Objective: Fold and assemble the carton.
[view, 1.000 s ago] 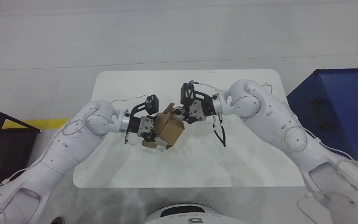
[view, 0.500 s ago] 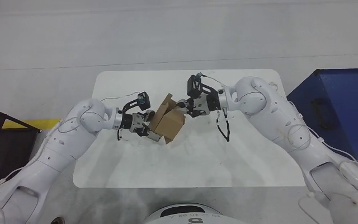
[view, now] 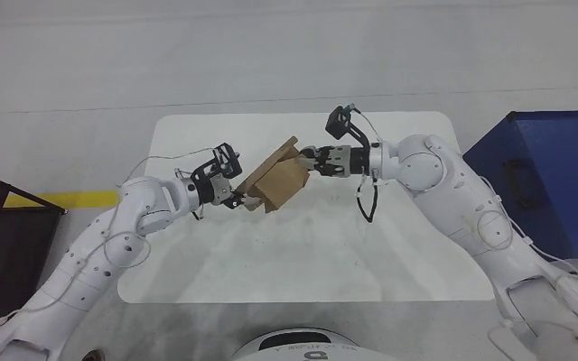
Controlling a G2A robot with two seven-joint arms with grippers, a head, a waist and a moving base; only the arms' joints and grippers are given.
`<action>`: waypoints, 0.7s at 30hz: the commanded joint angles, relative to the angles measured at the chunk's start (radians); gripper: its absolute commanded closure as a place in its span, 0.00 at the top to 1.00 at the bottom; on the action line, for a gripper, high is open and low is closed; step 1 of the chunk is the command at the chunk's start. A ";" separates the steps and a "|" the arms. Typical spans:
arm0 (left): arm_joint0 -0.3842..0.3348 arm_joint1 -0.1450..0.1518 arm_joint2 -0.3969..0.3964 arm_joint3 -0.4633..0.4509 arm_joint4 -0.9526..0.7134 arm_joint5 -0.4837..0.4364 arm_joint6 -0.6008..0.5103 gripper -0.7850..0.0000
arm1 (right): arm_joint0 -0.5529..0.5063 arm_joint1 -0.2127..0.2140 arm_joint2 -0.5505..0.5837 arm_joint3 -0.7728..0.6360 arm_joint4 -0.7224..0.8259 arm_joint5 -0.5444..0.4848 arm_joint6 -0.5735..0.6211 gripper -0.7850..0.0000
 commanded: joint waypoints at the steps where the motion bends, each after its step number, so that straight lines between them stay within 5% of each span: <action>1: 0.030 0.005 -0.017 -0.028 0.074 0.030 0.050 1.00 | -0.009 0.002 0.006 -0.006 0.014 -0.002 0.007 0.00; 9: 0.053 0.000 -0.014 -0.086 0.208 0.058 0.076 1.00 | -0.036 0.003 0.027 -0.024 0.053 0.002 0.006 0.00; 10: 0.050 -0.003 -0.010 -0.089 0.218 0.063 0.078 0.93 | -0.039 0.003 0.028 -0.025 0.056 0.005 0.006 0.00; 12: 0.045 -0.009 -0.001 -0.088 0.228 0.065 0.084 0.49 | -0.046 0.003 0.030 -0.027 0.061 0.011 0.011 0.00; 13: 0.043 -0.010 0.000 -0.087 0.229 0.064 0.085 0.45 | -0.048 0.003 0.031 -0.027 0.063 0.012 0.013 0.00; 14: 0.040 -0.012 0.001 -0.085 0.230 0.063 0.089 0.29 | -0.051 0.003 0.030 -0.028 0.066 0.014 0.018 0.00; 15: 0.038 -0.014 0.000 -0.083 0.228 0.059 0.094 0.00 | -0.054 0.002 0.029 -0.029 0.069 0.015 0.023 0.00; 21: 0.033 -0.021 -0.013 -0.060 0.205 0.025 0.108 0.00 | -0.066 0.001 0.033 -0.037 0.082 0.013 0.033 0.07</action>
